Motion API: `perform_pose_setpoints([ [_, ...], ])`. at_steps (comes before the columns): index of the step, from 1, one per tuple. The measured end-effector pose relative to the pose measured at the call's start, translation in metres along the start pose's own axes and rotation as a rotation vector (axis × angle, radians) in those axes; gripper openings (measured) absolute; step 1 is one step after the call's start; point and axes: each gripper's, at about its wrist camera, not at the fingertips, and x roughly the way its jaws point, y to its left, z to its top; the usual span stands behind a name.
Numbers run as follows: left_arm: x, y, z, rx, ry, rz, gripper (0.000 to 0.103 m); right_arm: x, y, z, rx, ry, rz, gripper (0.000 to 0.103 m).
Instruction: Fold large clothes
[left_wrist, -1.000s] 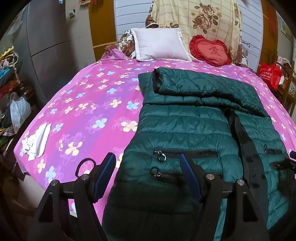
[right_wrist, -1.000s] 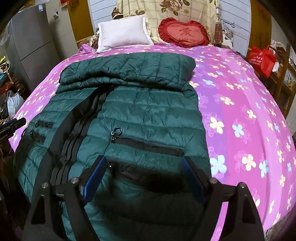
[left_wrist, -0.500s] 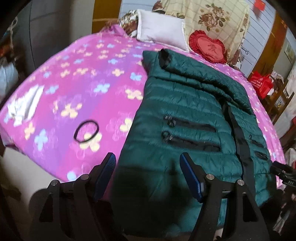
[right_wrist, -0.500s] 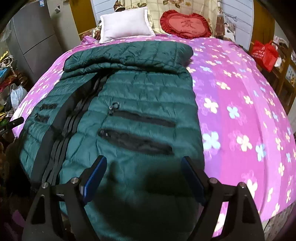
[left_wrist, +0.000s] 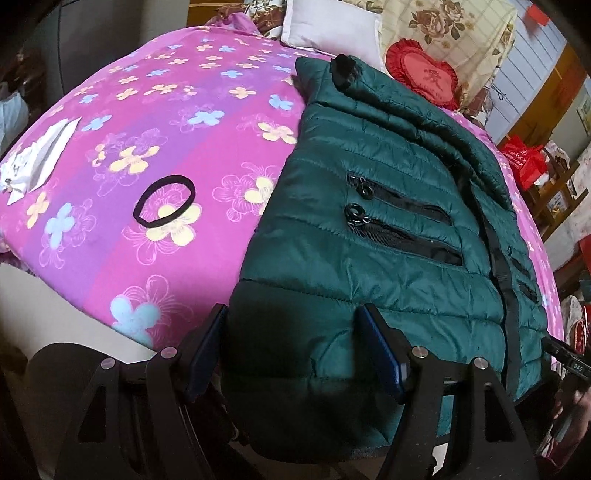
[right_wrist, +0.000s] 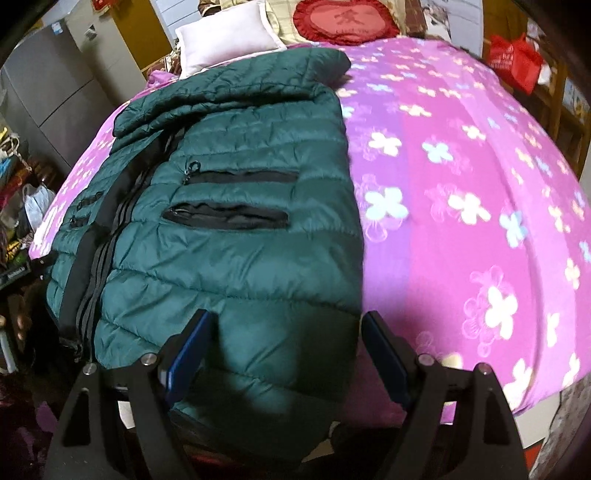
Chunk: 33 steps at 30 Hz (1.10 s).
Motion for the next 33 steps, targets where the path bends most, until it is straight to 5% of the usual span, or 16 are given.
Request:
perform_pose_setpoints([
  [5,0.001,-0.001,0.002,0.013,0.007,0.014,0.055,0.008,0.0,-0.001,0.013,-0.001,0.063,0.091],
  [16,0.001,0.011,0.004,-0.01,-0.03,0.044,0.057,0.009,-0.018,0.003,0.061,-0.02,0.045,0.092],
  [22,0.003,0.0,0.0,0.025,-0.022,0.056,0.059,0.011,0.004,-0.004,-0.015,0.007,0.144,0.093],
  [30,0.004,-0.004,0.001,0.043,-0.021,0.055,0.06,0.012,0.01,-0.007,-0.042,-0.039,0.172,0.093],
  [32,0.005,-0.005,0.001,0.047,-0.02,0.06,0.06,0.014,0.015,-0.007,-0.06,-0.051,0.153,0.091],
  [33,0.005,-0.006,0.0,0.051,-0.019,0.058,0.06,0.014,0.019,-0.008,-0.073,-0.057,0.147,0.08],
])
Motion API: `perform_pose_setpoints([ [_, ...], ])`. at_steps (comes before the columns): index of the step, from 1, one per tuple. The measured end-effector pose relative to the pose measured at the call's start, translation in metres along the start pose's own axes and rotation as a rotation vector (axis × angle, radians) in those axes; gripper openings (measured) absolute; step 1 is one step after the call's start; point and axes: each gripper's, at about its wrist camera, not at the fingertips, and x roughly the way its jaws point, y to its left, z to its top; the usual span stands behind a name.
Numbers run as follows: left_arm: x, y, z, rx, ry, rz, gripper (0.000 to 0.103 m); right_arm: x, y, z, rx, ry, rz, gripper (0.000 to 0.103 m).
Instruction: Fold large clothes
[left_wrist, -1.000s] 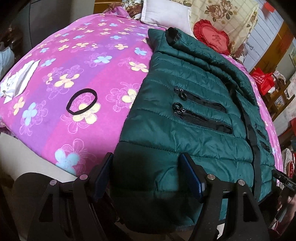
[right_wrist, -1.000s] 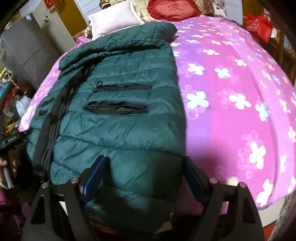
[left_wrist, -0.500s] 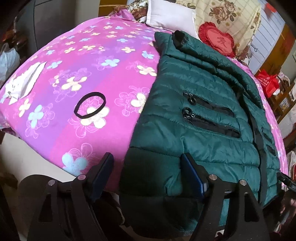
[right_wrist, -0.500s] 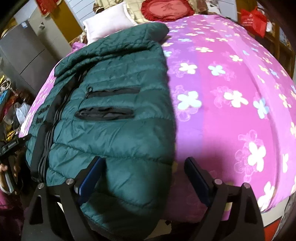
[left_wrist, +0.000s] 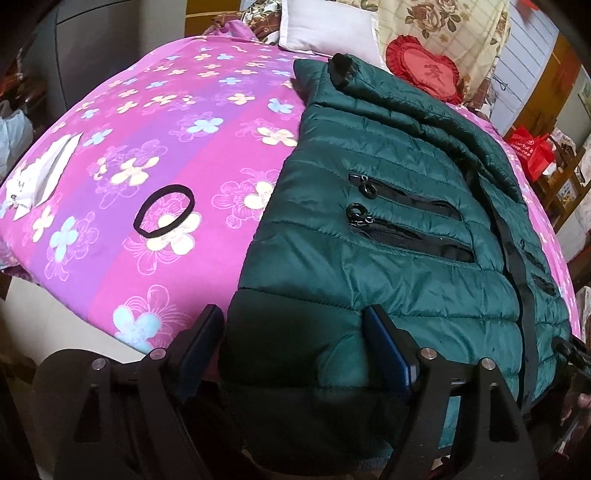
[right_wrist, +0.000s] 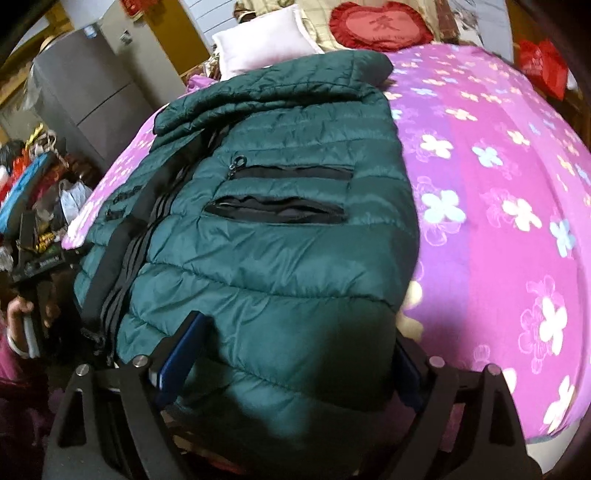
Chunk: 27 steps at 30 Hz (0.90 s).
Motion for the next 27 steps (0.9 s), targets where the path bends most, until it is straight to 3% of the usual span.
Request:
perform_pose_setpoints([
  [1,0.0,-0.001,0.0,0.001,0.0,0.0,0.058,0.0,0.002,0.0,-0.004,-0.008,0.002,0.054],
  [2,0.0,-0.002,0.0,0.002,-0.001,-0.013,0.054,-0.001,0.001,0.0,-0.002,-0.013,0.003,0.044],
  [3,-0.001,-0.003,0.0,0.002,-0.003,-0.024,0.043,-0.003,0.0,0.0,0.007,-0.026,0.008,0.036],
  [7,-0.011,-0.008,0.002,0.024,-0.033,-0.017,0.003,-0.01,0.002,0.002,-0.005,-0.038,0.026,0.025],
  [8,-0.015,-0.01,0.004,0.032,-0.042,-0.025,0.0,-0.012,0.002,0.004,-0.005,-0.04,0.032,0.024],
  [19,-0.073,-0.021,0.065,0.027,-0.193,-0.156,0.0,-0.064,0.007,0.064,0.025,-0.199,0.217,0.019],
  [27,-0.06,-0.032,0.16,-0.041,-0.259,-0.188,0.0,-0.065,-0.014,0.142,0.119,-0.326,0.232,0.019],
])
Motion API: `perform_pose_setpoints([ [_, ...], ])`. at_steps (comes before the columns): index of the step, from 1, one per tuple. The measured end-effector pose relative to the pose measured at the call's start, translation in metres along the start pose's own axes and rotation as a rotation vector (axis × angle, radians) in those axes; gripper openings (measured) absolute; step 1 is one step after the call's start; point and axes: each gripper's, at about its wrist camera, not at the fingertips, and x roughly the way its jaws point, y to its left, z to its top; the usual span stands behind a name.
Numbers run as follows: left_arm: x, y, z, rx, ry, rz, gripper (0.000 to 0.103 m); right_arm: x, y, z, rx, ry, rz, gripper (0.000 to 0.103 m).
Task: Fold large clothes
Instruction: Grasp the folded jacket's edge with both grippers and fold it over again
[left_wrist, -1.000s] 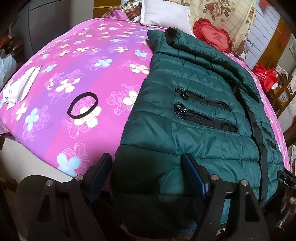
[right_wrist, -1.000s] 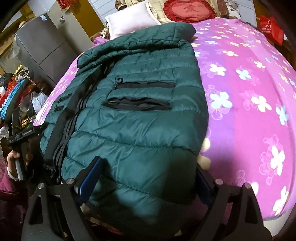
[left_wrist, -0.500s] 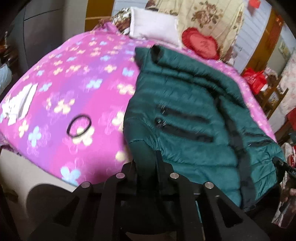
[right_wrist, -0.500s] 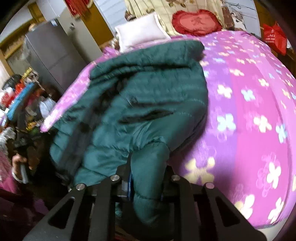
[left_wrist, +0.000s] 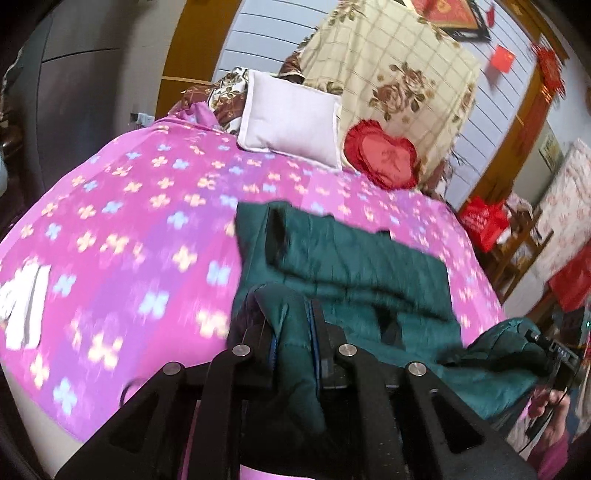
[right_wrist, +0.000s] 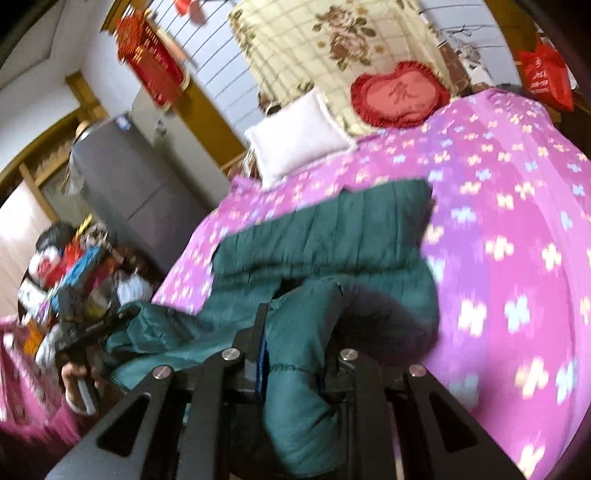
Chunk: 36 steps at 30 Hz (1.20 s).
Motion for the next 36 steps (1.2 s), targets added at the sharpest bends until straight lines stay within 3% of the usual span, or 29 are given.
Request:
perform_pose_setpoints([
  [6,0.076,0.004,0.059,-0.087,0.032,0.044,0.0,0.052,-0.034,0.066,0.09,-0.033,-0.033,0.019],
  [10,0.128,0.014,0.079,-0.114,0.049,0.099,0.0,0.1,-0.063,0.102,0.166,-0.03,-0.081,0.019],
  [13,0.162,0.026,0.085,-0.143,0.078,0.07,0.002,0.135,-0.093,0.121,0.224,-0.012,-0.106,0.019],
  [18,0.16,0.034,0.096,-0.176,0.093,-0.039,0.023,0.195,-0.138,0.12,0.31,0.061,-0.17,0.024],
  [20,0.144,0.03,0.102,-0.141,0.066,-0.021,0.038,0.198,-0.147,0.121,0.346,0.051,-0.145,0.029],
  [21,0.134,0.029,0.105,-0.126,0.032,0.004,0.048,0.195,-0.147,0.123,0.349,0.032,-0.129,0.039],
  [22,0.125,0.028,0.108,-0.112,-0.007,0.02,0.05,0.191,-0.146,0.126,0.346,0.016,-0.114,0.057],
  [24,0.107,0.025,0.113,-0.085,-0.066,0.031,0.05,0.178,-0.14,0.135,0.327,-0.032,-0.095,0.069],
  [28,0.095,0.019,0.107,-0.082,-0.094,0.015,0.05,0.144,-0.121,0.149,0.27,-0.107,-0.143,0.071],
  [32,0.107,0.0,0.095,-0.031,-0.07,0.019,0.05,0.109,-0.083,0.151,0.144,-0.214,-0.192,0.077],
  [34,0.12,-0.012,0.089,-0.002,-0.052,0.034,0.05,0.113,-0.058,0.145,0.056,-0.182,-0.199,0.078],
  [36,0.143,-0.026,0.084,0.024,-0.023,0.069,0.05,0.144,-0.031,0.138,-0.052,-0.06,-0.197,0.078],
])
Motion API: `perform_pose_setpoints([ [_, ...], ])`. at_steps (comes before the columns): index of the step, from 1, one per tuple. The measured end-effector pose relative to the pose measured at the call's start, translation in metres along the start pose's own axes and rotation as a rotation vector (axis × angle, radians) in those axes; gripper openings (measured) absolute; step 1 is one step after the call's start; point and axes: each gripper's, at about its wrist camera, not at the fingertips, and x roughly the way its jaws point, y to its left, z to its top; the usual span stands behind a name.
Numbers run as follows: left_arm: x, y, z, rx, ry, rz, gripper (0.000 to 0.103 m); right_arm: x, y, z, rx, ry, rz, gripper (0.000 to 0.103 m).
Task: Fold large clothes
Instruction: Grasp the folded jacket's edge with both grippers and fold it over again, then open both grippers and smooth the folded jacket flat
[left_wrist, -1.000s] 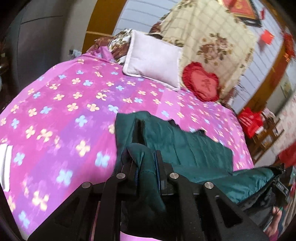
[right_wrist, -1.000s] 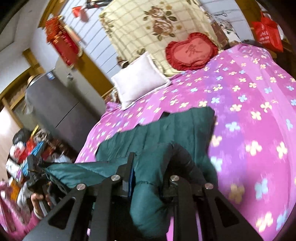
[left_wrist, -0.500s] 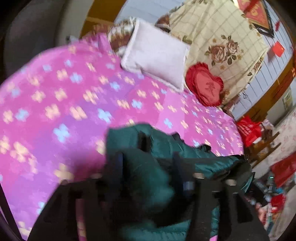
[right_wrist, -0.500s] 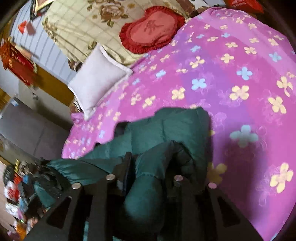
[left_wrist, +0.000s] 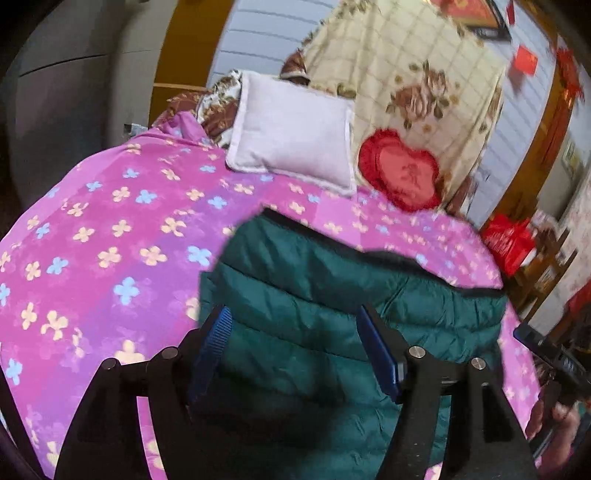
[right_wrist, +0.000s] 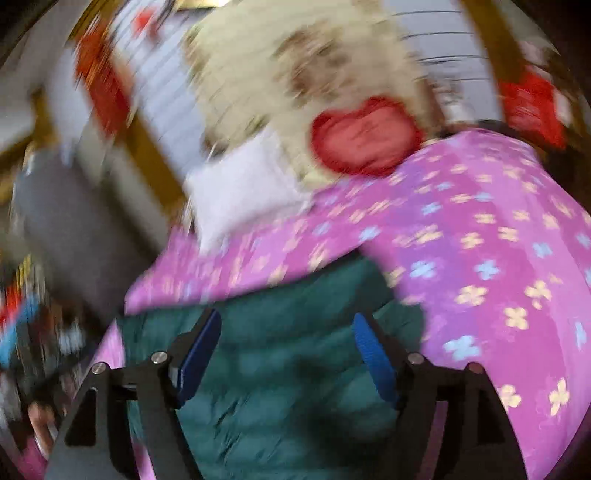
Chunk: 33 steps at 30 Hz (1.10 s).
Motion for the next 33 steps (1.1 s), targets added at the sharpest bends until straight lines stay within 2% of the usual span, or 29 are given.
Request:
perform_pose_setpoints([
  [2,0.019,-0.007,-0.003,0.017,0.022,0.039,0.05,0.027,0.029,-0.011,-0.098,0.064,-0.005,0.078],
  [5,0.061,-0.004,-0.006,0.003,0.095,0.144,0.051,0.08,0.067,-0.023,-0.223,0.136,-0.029,0.078],
  [7,0.074,0.003,-0.007,-0.022,0.103,0.163,0.053,0.115,0.078,-0.026,-0.25,0.178,-0.053,0.078],
  [10,0.091,0.009,-0.005,-0.016,0.101,0.194,0.061,0.154,0.077,-0.027,-0.269,0.2,-0.166,0.078],
  [13,0.096,0.008,-0.004,-0.005,0.106,0.201,0.061,0.183,0.067,-0.029,-0.229,0.21,-0.193,0.079],
  [16,0.085,0.005,0.001,-0.001,0.112,0.186,0.059,0.188,0.065,-0.027,-0.221,0.23,-0.198,0.079],
  [18,0.072,0.007,0.006,-0.028,0.077,0.157,0.059,0.174,0.064,-0.022,-0.204,0.236,-0.162,0.078],
  [21,0.072,0.007,0.015,-0.032,0.06,0.161,0.059,0.133,0.058,-0.01,-0.186,0.158,-0.112,0.079],
  [23,0.082,0.005,0.019,-0.021,0.073,0.188,0.059,0.116,0.051,-0.001,-0.202,0.125,-0.163,0.079],
  [26,0.1,0.006,0.017,-0.015,0.104,0.221,0.059,0.112,0.029,0.009,-0.202,0.13,-0.264,0.079],
  [30,0.117,0.01,0.009,-0.011,0.101,0.234,0.066,0.133,-0.014,0.004,-0.157,0.199,-0.344,0.079],
  [31,0.118,0.01,0.009,-0.009,0.097,0.236,0.067,0.142,-0.023,-0.001,-0.142,0.221,-0.343,0.08],
  [33,0.122,0.01,0.007,-0.006,0.089,0.241,0.067,0.148,-0.035,-0.007,-0.106,0.206,-0.315,0.081],
])
